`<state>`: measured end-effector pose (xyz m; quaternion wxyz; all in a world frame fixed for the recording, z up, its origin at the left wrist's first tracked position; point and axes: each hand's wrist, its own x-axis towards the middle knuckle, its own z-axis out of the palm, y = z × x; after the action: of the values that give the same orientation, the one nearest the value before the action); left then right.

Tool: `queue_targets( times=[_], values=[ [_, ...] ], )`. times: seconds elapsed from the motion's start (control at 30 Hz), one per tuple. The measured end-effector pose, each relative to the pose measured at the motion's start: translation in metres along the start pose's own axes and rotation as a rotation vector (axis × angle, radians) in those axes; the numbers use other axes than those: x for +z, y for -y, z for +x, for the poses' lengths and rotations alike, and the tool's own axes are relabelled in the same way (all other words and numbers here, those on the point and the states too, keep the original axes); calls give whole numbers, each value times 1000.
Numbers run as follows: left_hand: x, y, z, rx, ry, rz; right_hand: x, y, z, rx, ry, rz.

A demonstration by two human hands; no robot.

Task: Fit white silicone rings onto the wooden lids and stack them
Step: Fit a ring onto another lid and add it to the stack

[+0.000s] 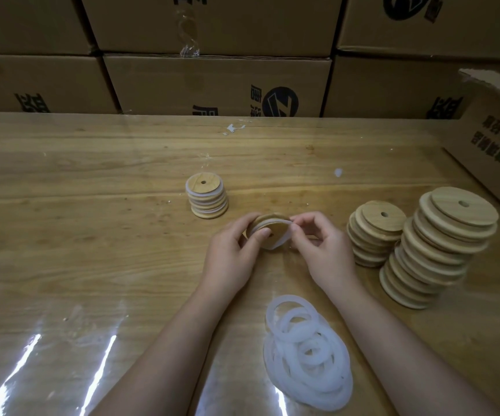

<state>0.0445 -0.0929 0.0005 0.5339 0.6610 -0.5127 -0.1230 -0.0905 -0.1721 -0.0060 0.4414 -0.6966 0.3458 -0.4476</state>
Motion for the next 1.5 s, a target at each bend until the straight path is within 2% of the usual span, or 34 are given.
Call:
queue_targets(
  times=[0.27, 0.47, 0.73, 0.83, 0.93, 1.07, 1.3, 1.5],
  values=[
    [1, -2, 0, -78, 0, -115, 1, -1, 0, 12, -10, 19],
    [-1, 2, 2, -181, -12, -242, 2, 0, 1, 20, 85, 24],
    [-2, -2, 3, -209, 10, -352, 0, 0, 0, 59, 117, 29],
    [-1, -2, 1, -181, -12, -255, 0, 0, 0, 25, 89, 6],
    [-1, -4, -2, -40, -54, -52, 0, 0, 0, -43, 39, -19],
    [-1, -6, -3, 97, -33, 18, 1, -1, -1, -128, 17, -43],
    [-2, -6, -3, 102, -43, 49, 2, -1, 0, -186, -40, -53],
    [-2, -7, -3, 119, -48, 77, 3, -2, -1, -156, -47, -49]
  ],
)
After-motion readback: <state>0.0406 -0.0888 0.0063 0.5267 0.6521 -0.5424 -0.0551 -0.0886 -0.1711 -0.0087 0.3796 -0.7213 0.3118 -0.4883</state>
